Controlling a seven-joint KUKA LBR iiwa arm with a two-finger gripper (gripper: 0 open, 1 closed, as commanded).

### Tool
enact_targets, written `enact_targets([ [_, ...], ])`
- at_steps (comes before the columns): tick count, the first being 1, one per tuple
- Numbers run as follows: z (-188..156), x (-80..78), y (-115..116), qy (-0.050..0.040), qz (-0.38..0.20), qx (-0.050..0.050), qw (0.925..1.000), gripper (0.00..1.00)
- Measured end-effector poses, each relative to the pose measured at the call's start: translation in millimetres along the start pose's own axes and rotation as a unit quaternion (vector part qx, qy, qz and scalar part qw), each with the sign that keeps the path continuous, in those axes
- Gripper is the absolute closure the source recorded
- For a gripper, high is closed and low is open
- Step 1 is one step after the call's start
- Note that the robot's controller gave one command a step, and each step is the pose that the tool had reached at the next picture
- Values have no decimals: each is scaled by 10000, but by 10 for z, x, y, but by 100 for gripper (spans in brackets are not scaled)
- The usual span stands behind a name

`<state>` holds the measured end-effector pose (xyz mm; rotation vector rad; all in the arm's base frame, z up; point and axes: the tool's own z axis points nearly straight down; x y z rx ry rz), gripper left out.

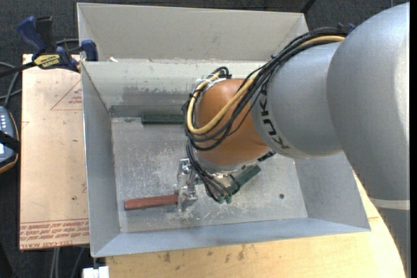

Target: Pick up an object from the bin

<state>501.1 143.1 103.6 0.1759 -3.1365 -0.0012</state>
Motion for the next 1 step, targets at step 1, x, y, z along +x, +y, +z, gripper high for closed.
enact_targets([
  [1,-103,-15,3,-23,1,-4,10000,100],
])
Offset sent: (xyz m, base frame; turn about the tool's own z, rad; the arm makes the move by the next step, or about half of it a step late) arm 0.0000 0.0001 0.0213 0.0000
